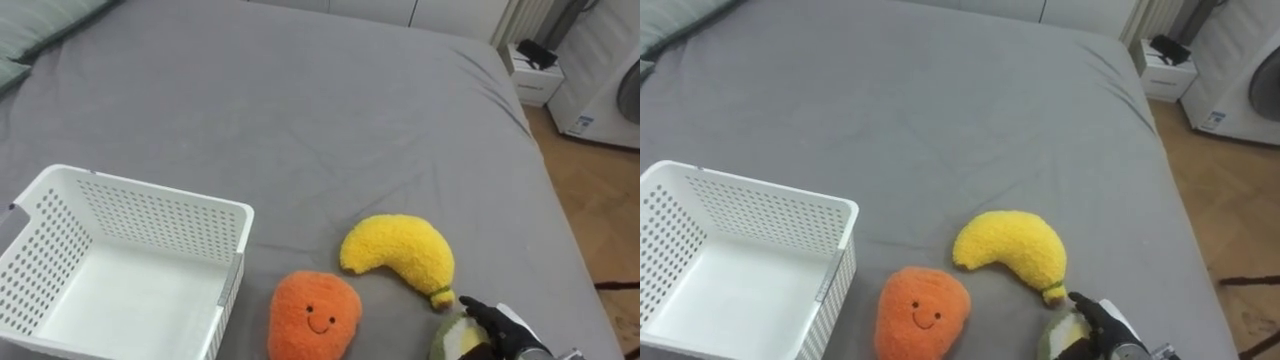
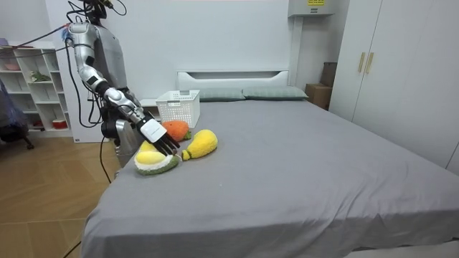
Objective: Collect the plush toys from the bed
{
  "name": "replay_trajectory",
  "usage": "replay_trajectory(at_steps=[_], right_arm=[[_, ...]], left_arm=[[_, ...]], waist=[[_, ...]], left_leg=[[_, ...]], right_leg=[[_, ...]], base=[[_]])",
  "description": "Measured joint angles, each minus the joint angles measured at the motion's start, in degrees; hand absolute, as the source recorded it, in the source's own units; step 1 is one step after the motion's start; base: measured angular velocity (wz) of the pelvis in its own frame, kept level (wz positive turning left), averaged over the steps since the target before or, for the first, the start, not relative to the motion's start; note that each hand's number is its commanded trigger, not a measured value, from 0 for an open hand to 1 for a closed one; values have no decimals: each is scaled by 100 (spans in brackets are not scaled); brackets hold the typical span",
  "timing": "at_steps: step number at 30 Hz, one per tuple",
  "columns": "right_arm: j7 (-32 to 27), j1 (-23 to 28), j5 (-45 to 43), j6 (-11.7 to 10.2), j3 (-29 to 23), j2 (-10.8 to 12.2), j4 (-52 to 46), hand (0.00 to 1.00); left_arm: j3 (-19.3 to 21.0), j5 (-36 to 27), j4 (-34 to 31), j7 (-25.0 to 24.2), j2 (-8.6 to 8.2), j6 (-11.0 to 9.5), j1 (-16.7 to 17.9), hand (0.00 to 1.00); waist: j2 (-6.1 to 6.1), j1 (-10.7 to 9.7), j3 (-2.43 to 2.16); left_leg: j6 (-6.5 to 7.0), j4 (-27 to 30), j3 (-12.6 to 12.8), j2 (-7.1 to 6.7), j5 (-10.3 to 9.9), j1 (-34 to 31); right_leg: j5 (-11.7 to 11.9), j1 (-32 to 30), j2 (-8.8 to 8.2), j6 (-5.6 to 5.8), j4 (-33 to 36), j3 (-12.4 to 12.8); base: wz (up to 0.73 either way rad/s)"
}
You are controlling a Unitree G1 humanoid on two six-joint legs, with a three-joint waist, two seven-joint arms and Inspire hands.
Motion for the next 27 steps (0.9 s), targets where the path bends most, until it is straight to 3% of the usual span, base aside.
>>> replay_trajectory(at_steps=[3,6,7,8,15,27], right_arm=[[-39,-2,0,0,-23,0,45,0],[-82,1,0,0,-50,0,62,75],[-93,5,1,0,-50,0,63,92],[-141,17,0,0,-50,0,62,100],[-543,35,-51,-5,-172,-87,192,100],[-646,226,-53,128,-164,-180,398,100]], left_arm=[[0,34,0,-5,0,5,-12,0],[-1,35,0,-15,0,32,-20,0],[-1,35,0,-15,-1,38,-20,0],[-1,36,0,-19,-1,53,-22,0],[-1,38,28,-48,-1,103,-33,0],[-7,40,42,-48,-1,134,-36,0]], waist=[[7,2,-3],[22,7,-9],[24,7,-10],[33,6,-14],[89,8,-28],[118,38,8]], left_leg=[[2,3,-12,-1,-2,-3],[5,-1,-8,-2,-5,-3],[6,-2,-7,-2,-5,-3],[7,-2,-3,-1,-7,0],[10,-6,0,0,-11,17],[16,-19,66,12,-25,14]], right_leg=[[1,1,-7,1,-10,-36],[1,1,-7,2,-13,-35],[2,1,-7,2,-12,-35],[2,5,-7,3,-9,-34],[6,44,-6,7,-14,-34],[3,21,-1,10,-21,26]], base=[[3],[0],[0],[0],[0],[-2]])
